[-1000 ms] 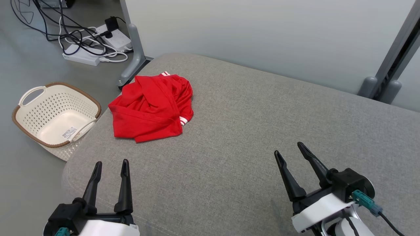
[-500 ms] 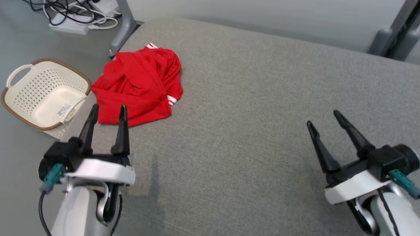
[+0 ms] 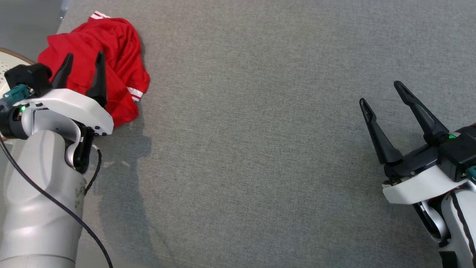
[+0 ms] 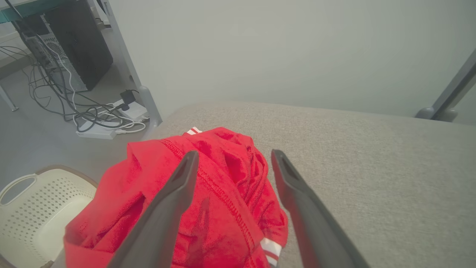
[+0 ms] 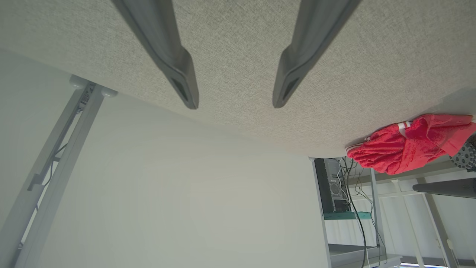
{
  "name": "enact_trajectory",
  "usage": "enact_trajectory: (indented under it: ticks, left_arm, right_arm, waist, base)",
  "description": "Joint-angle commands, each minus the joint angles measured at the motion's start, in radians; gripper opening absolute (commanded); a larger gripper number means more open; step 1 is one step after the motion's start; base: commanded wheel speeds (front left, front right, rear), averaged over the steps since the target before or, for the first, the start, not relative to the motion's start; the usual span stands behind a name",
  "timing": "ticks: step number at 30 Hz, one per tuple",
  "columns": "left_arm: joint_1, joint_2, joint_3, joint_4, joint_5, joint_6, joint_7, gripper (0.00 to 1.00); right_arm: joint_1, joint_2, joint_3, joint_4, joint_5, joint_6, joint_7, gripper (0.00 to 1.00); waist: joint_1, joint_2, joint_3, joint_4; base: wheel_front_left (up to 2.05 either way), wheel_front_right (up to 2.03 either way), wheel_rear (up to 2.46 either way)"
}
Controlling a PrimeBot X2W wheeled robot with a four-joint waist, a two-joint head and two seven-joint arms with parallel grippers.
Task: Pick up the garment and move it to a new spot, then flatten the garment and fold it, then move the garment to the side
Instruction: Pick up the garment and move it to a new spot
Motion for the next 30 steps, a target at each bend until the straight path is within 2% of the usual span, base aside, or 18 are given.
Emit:
enact_trajectory:
  ticks: [1, 5, 14, 15, 16, 17, 24, 30]
  left_arm:
    - [-0.024, 0.014, 0.000, 0.014, -0.001, -0.004, 0.005, 1.00]
    - [-0.085, 0.030, -0.006, 0.129, -0.001, 0.009, 0.054, 1.00]
    - [-0.146, 0.037, -0.002, 0.312, -0.017, 0.041, 0.086, 0.98]
    - [-0.147, 0.035, -0.001, 0.327, -0.020, 0.039, 0.090, 0.80]
    - [-0.149, 0.033, -0.001, 0.342, -0.024, 0.036, 0.091, 0.47]
    - [-0.150, 0.032, -0.001, 0.354, -0.028, 0.033, 0.088, 0.00]
    - [-0.166, 0.035, 0.015, 0.373, -0.062, 0.009, -0.003, 0.00]
    - [-0.169, 0.022, 0.043, 0.295, -0.151, -0.020, -0.096, 0.00]
  right_arm:
    - [-0.010, -0.006, -0.002, -0.004, -0.002, 0.000, 0.001, 1.00]
    - [-0.014, -0.008, -0.003, -0.015, -0.001, 0.000, -0.003, 1.00]
    - [-0.002, 0.001, -0.012, -0.007, -0.011, 0.000, -0.012, 1.00]
    - [0.000, 0.001, -0.014, -0.004, -0.012, 0.000, -0.014, 1.00]
    - [0.003, 0.001, -0.016, 0.000, -0.012, 0.000, -0.016, 1.00]
    - [0.004, 0.002, -0.018, 0.003, -0.013, 0.000, -0.016, 1.00]
    - [0.013, 0.012, -0.018, 0.026, -0.011, 0.000, -0.023, 1.00]
    - [0.028, 0.038, -0.011, 0.066, -0.003, 0.000, -0.044, 1.00]
  waist:
    - [0.0000, 0.0000, 0.026, -0.029]
    - [0.0000, 0.0000, 0.041, -0.052]
    - [0.0000, 0.0000, 0.048, -0.075]
    - [0.0000, 0.0000, 0.046, -0.074]
    - [0.0000, 0.0000, 0.042, -0.072]
    - [0.0000, 0.0000, 0.038, -0.071]
    - [0.0000, 0.0000, -0.015, -0.052]
    - [0.0000, 0.0000, -0.100, -0.040]
  base:
    - [0.00, 0.00, 0.00]
    - [0.00, 0.00, 0.00]
    - [0.00, 0.00, 0.00]
    - [0.00, 0.00, 0.00]
    - [0.00, 0.00, 0.00]
    - [0.00, 0.00, 0.00]
    - [0.00, 0.00, 0.00]
    - [0.00, 0.00, 0.00]
